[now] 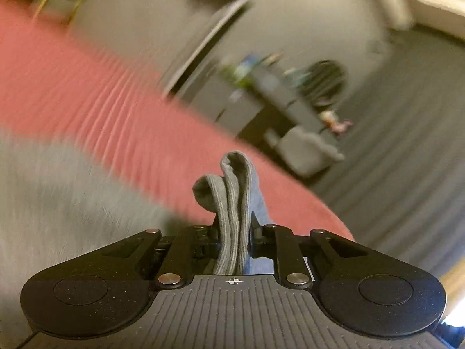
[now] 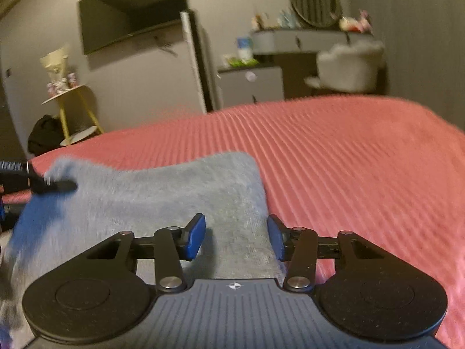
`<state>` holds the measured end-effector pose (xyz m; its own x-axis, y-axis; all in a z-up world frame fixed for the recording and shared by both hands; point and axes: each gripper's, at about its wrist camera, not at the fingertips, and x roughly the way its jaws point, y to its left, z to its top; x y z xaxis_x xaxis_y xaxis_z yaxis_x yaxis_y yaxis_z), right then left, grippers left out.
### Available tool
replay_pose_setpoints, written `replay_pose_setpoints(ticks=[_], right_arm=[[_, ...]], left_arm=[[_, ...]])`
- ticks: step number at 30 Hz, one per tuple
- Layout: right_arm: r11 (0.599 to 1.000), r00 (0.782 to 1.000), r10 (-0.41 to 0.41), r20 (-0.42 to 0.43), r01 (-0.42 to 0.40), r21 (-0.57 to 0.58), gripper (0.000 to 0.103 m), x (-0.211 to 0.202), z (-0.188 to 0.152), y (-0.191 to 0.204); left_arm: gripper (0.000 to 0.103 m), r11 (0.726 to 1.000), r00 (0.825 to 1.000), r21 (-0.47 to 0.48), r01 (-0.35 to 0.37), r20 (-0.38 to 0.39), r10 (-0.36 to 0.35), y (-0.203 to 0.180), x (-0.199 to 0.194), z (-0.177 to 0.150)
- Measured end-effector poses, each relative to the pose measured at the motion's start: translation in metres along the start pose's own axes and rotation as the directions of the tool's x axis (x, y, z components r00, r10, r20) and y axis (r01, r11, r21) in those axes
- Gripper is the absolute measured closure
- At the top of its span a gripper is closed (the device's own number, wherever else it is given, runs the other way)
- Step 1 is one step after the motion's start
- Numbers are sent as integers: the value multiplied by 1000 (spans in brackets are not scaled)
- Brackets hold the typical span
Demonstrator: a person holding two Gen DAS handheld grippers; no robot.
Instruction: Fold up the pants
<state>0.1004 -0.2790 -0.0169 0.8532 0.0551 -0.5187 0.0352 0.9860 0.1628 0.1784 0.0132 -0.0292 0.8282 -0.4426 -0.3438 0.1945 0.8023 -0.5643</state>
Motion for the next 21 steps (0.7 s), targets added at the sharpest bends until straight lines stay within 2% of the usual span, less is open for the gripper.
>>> replay_pose_setpoints(ticks=[2,4,6,8,9,10,12,14,15,17,19,21], right_arm=[[999,1000,-10,11,11,-34,66,-3,0,5],[998,999,-22,29,24,-63,67,-9,0,8],[996,998,-44,41,48,-81,67,-15,0,13],[989,996,-76,-45,70,-127,65,-7,-3,19],[987,989,-83,-121,64,-149,64,1,-6,21],[985,984,-96,-150,72,-159,64,2,-9,22],[986,989,-83,-126,63,-151,63,-12,-6,24],[998,995,5,-97,-12,-69,63,-32,-4,19],[998,995,43,-93,-47,-37,63,-40,-4,17],[998,990,62,-130,-63,-3,62,-49,-11,17],[999,977,47,-207,-47,3,61,-48,-23,17],[998,973,50,-225,-43,34,60,-49,-24,14]], left_arm=[[82,996,999,83,-32,25,30,-13,-9,1],[76,990,991,60,-131,-24,133,-4,-4,0],[75,966,958,-5,-258,-129,255,16,3,-5],[68,964,956,-92,-249,-182,230,28,-2,-5],[58,963,957,-128,-239,-201,211,31,-8,-3],[50,963,955,-136,-234,-217,201,30,-13,-2],[42,965,949,-96,-243,-230,216,23,-24,-7],[37,967,940,-55,-247,-255,226,19,-35,-16],[33,966,929,-45,-255,-290,231,16,-35,-22],[33,966,908,-9,-260,-341,242,16,-38,-32],[33,958,899,83,-273,-332,285,5,-36,-37],[35,950,893,149,-276,-325,311,-3,-32,-43]])
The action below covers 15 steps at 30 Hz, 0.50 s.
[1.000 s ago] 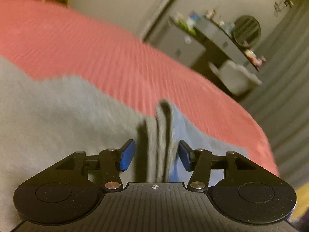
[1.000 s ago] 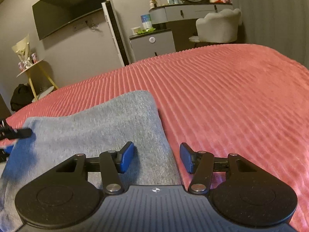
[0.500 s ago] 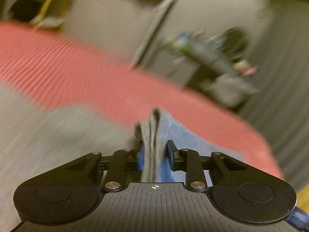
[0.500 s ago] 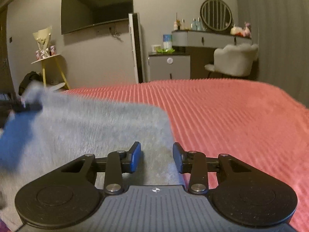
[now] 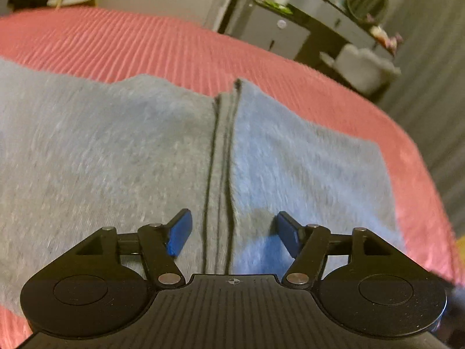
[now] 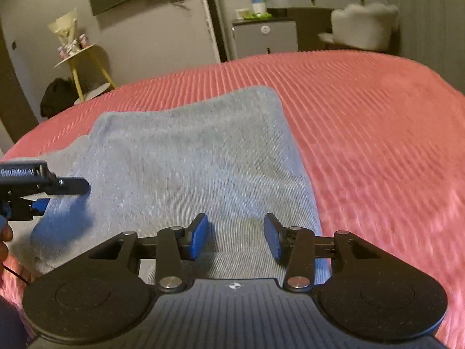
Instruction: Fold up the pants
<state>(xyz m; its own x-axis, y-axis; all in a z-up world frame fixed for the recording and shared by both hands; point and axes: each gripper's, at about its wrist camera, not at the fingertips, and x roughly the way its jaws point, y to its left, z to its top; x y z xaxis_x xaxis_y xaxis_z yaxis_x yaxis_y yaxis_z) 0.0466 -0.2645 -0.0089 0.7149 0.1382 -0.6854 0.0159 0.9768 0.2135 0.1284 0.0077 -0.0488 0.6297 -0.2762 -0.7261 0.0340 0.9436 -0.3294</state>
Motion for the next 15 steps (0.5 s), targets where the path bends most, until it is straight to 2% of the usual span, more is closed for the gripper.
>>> replay_pose_setpoints(ticks=[3,6,10,12,14,15], right_arm=[[998,1000,24,-5,-24,50,56,-4,0,-6],[999,1000,11,3,-11,44,56,-7,-3,-5],[998,999,6,35,-8,56,56,-17,-9,-1],[997,998,13,59,-18,77,56,-19,-8,-6],[995,997,19,71,-26,100,56,-20,-8,-10],[994,998,21,67,-28,104,56,-19,-8,-11]], left_arm=[[62,998,1000,62,1,20,-2,-9,1,-9],[81,996,998,89,-12,56,7,-19,0,-12],[88,999,993,44,21,117,-26,-9,-16,-9],[88,999,990,-5,53,135,-52,-2,-23,-4],[88,998,989,-44,47,141,-41,8,-24,1],[91,998,990,-55,21,139,-13,11,-21,2]])
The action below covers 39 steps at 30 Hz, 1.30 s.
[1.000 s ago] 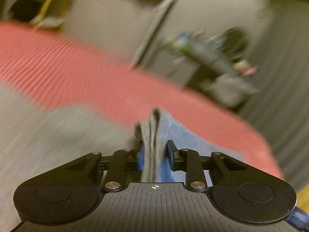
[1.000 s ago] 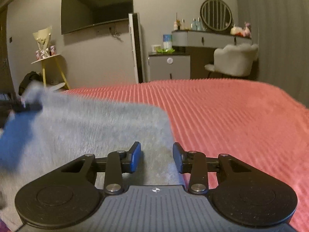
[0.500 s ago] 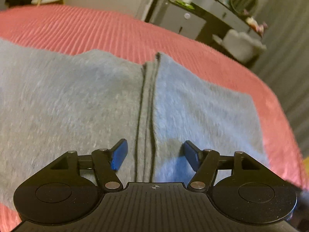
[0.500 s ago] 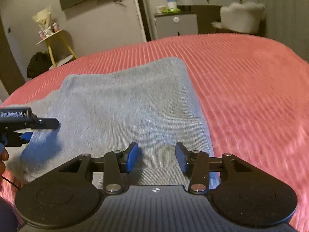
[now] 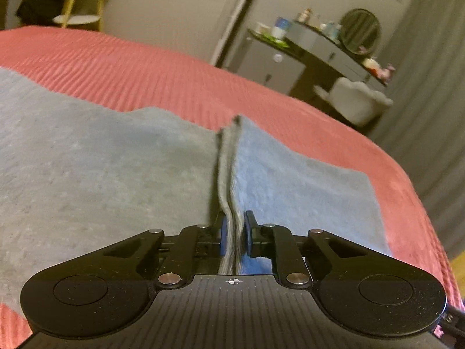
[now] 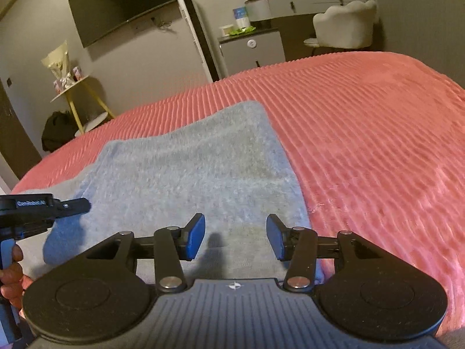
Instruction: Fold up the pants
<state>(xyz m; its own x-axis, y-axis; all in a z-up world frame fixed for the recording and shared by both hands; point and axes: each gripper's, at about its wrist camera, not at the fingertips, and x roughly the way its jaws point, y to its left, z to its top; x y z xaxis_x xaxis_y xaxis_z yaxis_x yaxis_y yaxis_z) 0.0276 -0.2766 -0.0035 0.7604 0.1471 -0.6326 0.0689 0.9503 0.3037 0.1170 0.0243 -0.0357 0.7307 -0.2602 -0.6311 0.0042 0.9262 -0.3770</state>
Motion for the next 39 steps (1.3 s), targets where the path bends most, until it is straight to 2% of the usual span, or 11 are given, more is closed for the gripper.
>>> replay_pose_setpoints(ticks=[4,5,7,10,17,20,22,25,30,34,39], right_arm=[[1000,999,-23,-41,23,-17,50,12,-1,1],[999,998,-29,-52,28,-26,48,15,-1,3],[999,998,-23,-56,21,-32,43,18,-1,4],[1000,999,-8,-53,7,-21,40,18,-2,3],[999,998,31,-47,-30,22,30,22,-2,-1],[999,998,41,-44,-40,17,23,25,-2,2],[999,998,40,-43,-40,6,21,27,-3,5],[999,998,34,-47,-34,-9,19,29,-4,8],[999,998,27,-49,-28,-19,17,31,-4,11],[999,999,19,-50,-20,-27,17,33,-4,12],[1000,999,26,-48,-27,-17,17,32,-4,10]], left_arm=[[97,964,964,16,-265,17,265,11,12,1],[94,975,978,-84,-205,11,207,25,6,5],[64,963,992,-247,-110,40,123,47,-10,13],[38,907,979,-417,-61,154,137,86,-50,26],[39,743,909,-669,-4,307,281,217,-140,13],[40,688,933,-724,42,274,232,264,-139,-7],[44,604,954,-790,105,251,162,286,-123,-18],[45,545,952,-811,213,298,73,304,-102,-21],[47,587,948,-779,221,312,57,314,-82,5],[81,618,964,-773,144,251,90,320,-72,13],[87,815,934,-579,-8,287,212,268,-102,35]])
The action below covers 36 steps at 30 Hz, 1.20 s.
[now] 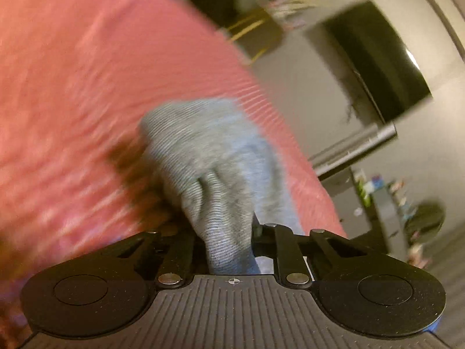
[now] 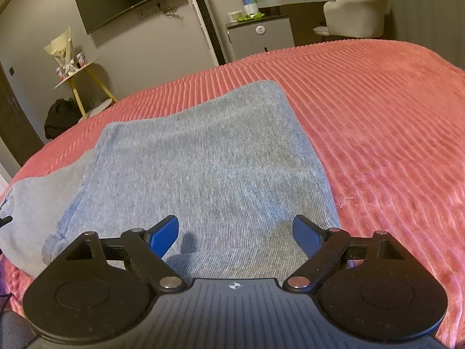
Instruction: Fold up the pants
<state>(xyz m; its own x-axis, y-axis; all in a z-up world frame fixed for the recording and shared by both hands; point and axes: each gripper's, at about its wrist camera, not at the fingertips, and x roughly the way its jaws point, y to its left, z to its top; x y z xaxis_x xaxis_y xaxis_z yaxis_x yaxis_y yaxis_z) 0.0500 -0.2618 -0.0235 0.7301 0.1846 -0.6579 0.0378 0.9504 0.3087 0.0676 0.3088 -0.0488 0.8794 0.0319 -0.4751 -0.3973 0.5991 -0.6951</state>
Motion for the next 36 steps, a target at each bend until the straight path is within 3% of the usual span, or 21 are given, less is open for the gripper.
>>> replay_pose_setpoints(ticks=[2,5,7,9,13,14,16,18,20,23,25,27,29,32,34,36], right_arm=[[1000,1000,10,5,-10,15,17,-1,0,-3],[999,1000,27,13,-27,35,17,-4,1,-7],[997,999,42,21,-43,56,17,-7,1,-10],[995,998,59,32,-62,79,17,-10,2,-12],[987,993,107,54,-112,113,18,-18,3,-16],[985,991,119,62,-125,121,18,-21,3,-17],[980,988,127,81,-138,141,18,-27,4,-22],[974,986,138,99,-153,167,18,-34,5,-28],[965,983,149,112,-169,199,18,-40,6,-35],[950,975,190,114,-211,229,18,-44,6,-40],[936,966,241,94,-257,240,18,-41,6,-39],[918,953,298,61,-304,256,18,-33,7,-36],[889,936,349,40,-344,301,18,-22,11,-32],[850,929,370,-27,-327,412,18,5,19,-31],[815,919,391,-58,-316,486,23,22,21,-27],[822,925,365,-105,-267,503,25,37,26,-18]], left_arm=[[87,988,999,157,0,53,-9,-37,-17,-3],[88,929,995,371,8,92,-45,-97,-40,-18],[88,849,991,527,37,87,-97,-141,-53,-40],[87,748,985,659,83,62,-164,-184,-64,-71],[85,577,962,782,235,-102,-254,-248,-70,-150],[83,539,958,800,262,-149,-244,-259,-66,-174],[65,518,958,806,286,-235,-163,-271,-47,-215],[61,499,943,809,310,-328,-54,-275,-30,-254],[62,505,930,806,308,-367,18,-272,-25,-271],[42,539,932,785,305,-364,3,-260,-52,-271],[29,585,939,756,295,-342,-32,-248,-69,-258],[27,652,955,718,246,-296,-34,-233,-75,-236],[26,706,968,687,170,-251,12,-217,-79,-220],[27,741,977,670,41,-182,111,-191,-76,-205],[26,763,971,646,-18,-171,168,-177,-74,-199],[26,832,956,555,15,-252,151,-162,-74,-189]])
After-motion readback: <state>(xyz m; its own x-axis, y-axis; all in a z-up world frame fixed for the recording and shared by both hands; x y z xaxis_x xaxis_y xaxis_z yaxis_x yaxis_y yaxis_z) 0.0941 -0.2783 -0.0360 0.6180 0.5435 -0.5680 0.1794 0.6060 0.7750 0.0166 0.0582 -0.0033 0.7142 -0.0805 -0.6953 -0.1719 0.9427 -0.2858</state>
